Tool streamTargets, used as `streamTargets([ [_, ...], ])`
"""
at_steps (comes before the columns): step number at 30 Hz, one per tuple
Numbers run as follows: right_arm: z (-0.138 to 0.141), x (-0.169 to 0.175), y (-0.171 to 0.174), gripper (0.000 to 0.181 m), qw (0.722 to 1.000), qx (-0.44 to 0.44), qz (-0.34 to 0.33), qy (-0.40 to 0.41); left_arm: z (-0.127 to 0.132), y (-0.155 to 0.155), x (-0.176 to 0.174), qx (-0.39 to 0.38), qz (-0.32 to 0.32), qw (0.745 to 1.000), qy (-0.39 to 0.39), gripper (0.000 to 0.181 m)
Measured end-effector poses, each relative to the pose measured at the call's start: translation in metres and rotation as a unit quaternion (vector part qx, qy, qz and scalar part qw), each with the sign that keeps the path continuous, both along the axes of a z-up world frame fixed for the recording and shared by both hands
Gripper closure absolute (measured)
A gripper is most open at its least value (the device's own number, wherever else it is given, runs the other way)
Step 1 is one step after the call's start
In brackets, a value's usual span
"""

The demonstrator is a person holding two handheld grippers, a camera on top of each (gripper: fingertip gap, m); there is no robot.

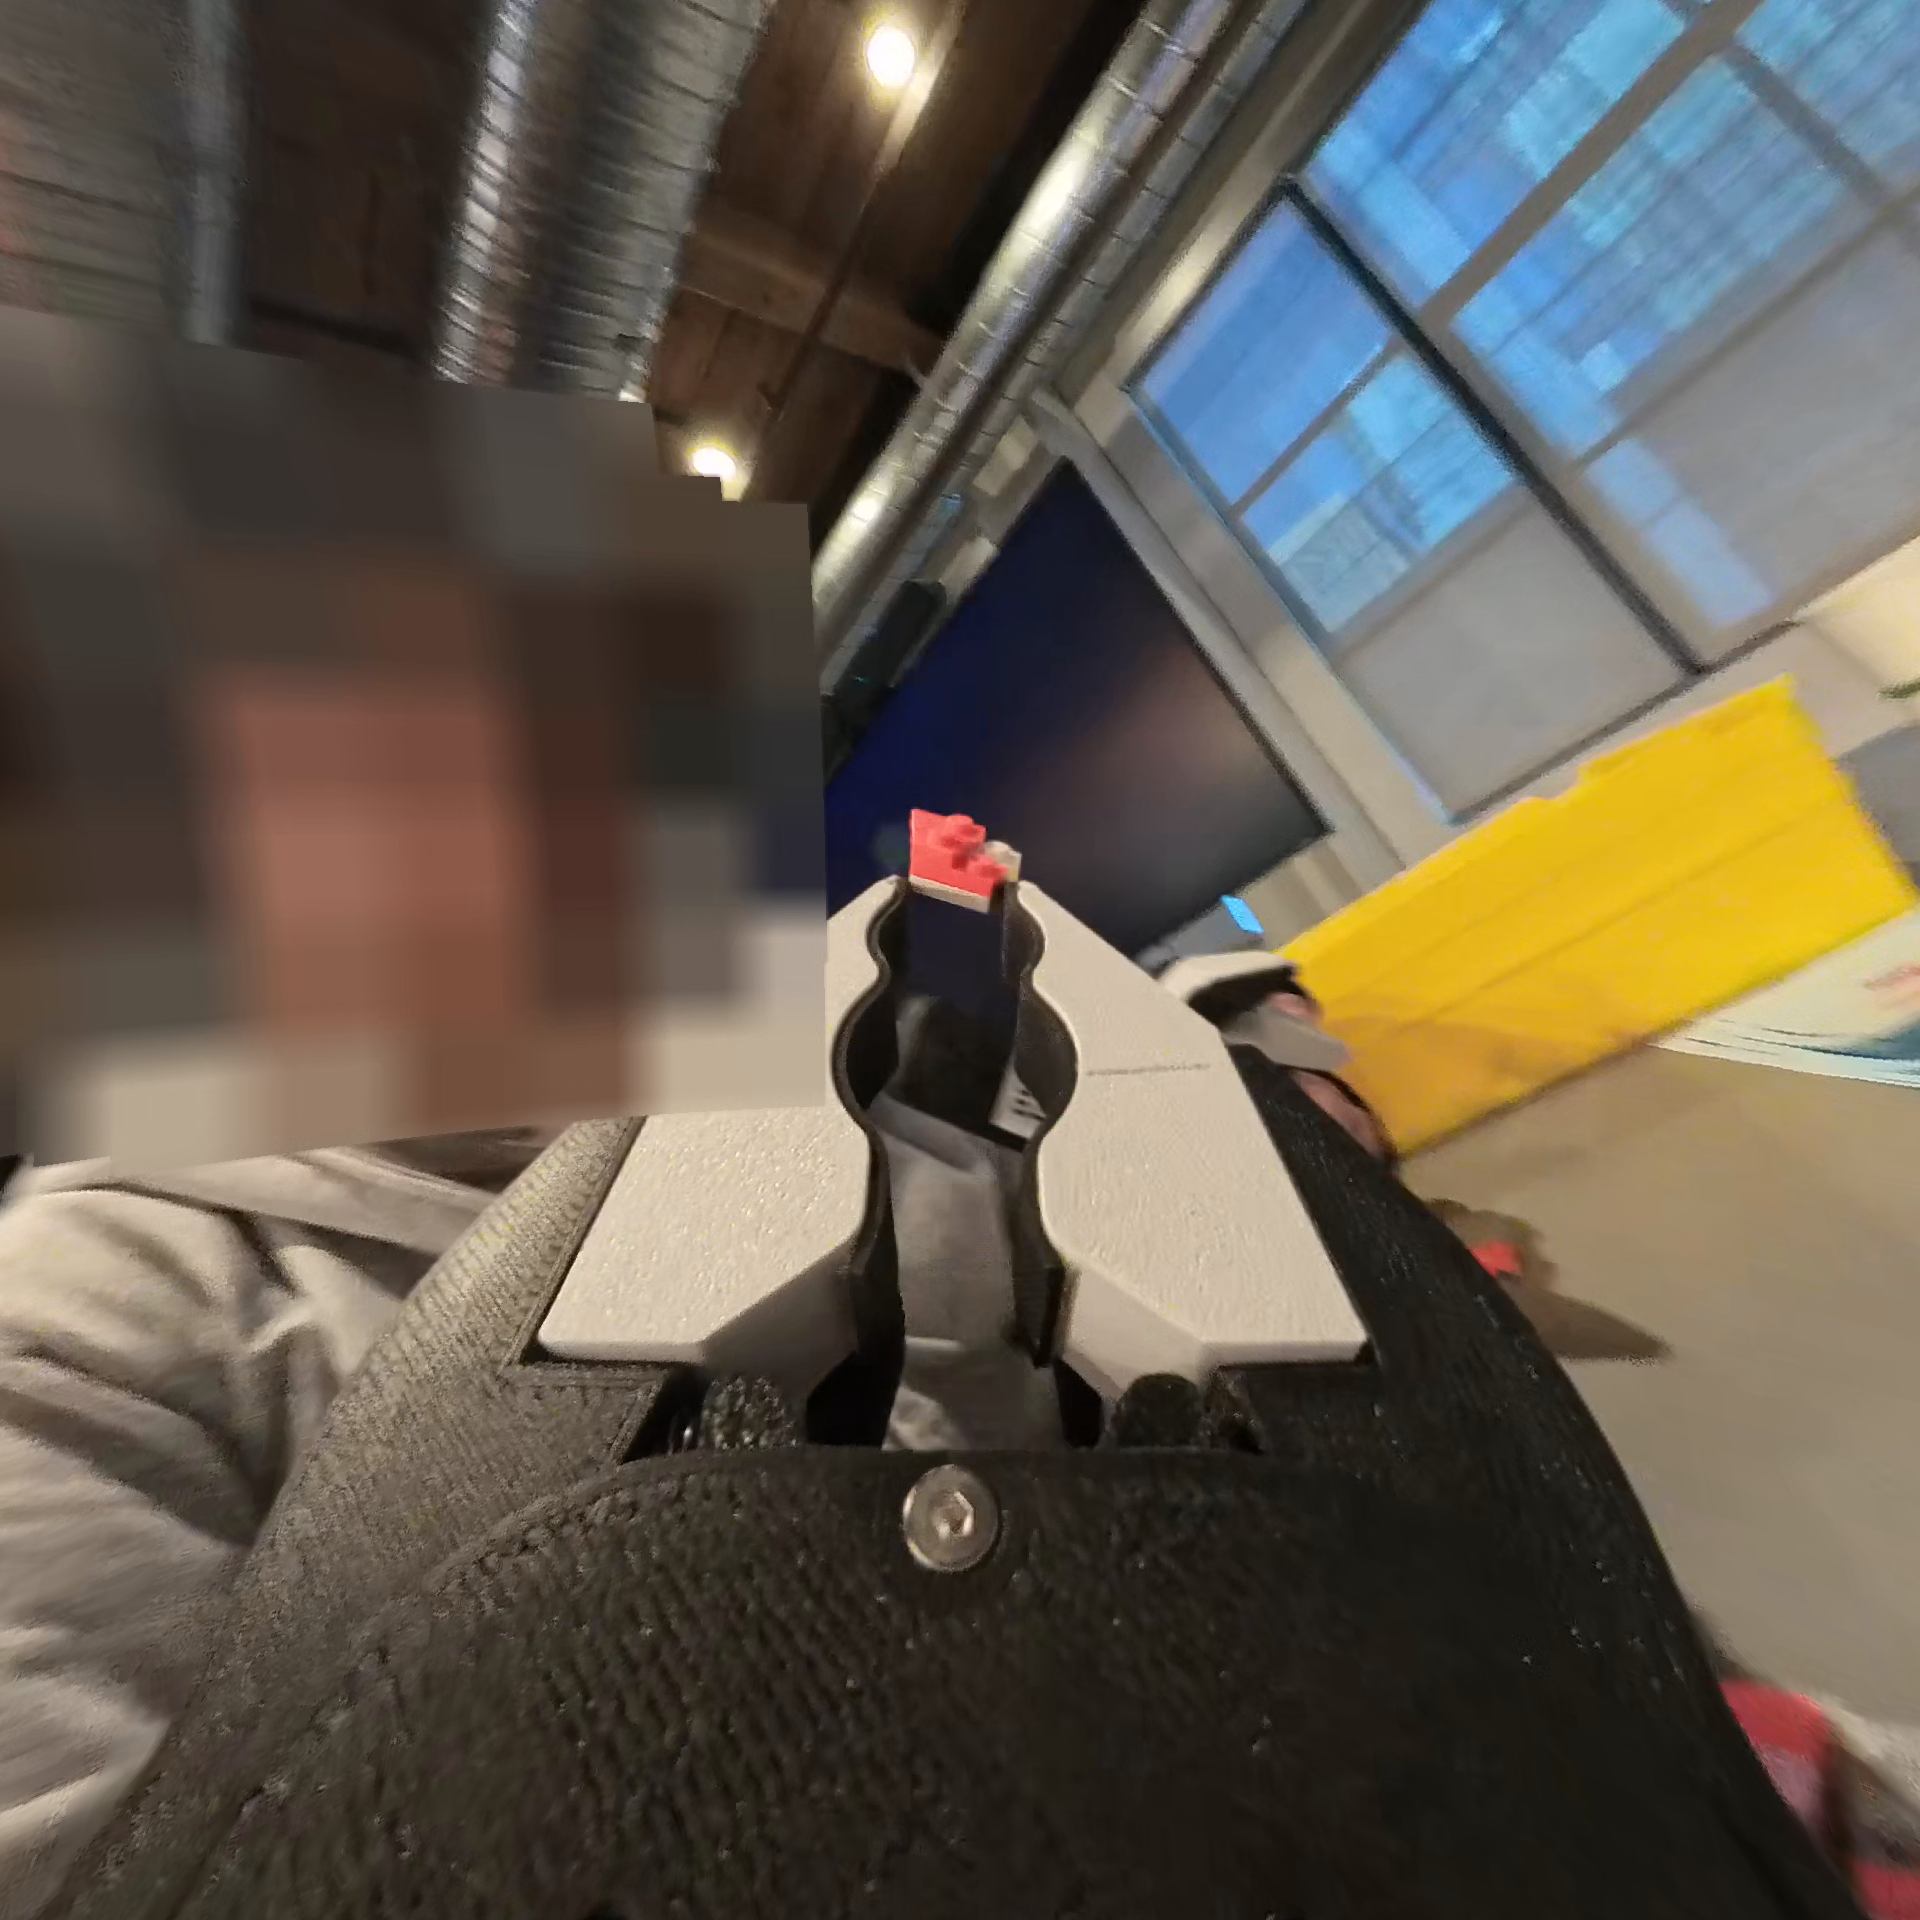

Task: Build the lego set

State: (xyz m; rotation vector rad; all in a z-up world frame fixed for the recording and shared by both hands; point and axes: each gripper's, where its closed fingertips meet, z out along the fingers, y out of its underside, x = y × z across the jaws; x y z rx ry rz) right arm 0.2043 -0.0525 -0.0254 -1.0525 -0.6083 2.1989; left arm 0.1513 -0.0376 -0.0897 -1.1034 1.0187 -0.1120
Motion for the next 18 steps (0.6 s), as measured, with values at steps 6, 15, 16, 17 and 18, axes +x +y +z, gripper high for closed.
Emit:
streamTargets([
  [6,-0.05,-0.034,0.021,0.166,0.907,0.233,-0.244,-0.253,0.006,-0.02,0.009,-0.119,-0.124,0.981,-0.088,0.122],
  [15,-0.078,-0.043,0.03,0.166,0.574,0.59,-0.411,-0.391,0.0,-0.004,0.0,-0.334,-0.184,0.903,-0.2,0.137],
  [16,-0.083,-0.045,0.031,0.166,0.539,0.616,-0.411,-0.4,-0.002,-0.002,-0.001,-0.348,-0.186,0.895,-0.206,0.139],
  [17,-0.085,-0.047,0.03,0.166,0.514,0.635,-0.413,-0.403,-0.003,0.0,-0.002,-0.359,-0.185,0.891,-0.209,0.14],
  [18,-0.085,-0.049,0.029,0.166,0.498,0.647,-0.418,-0.399,-0.004,0.002,-0.002,-0.367,-0.183,0.887,-0.211,0.14],
])
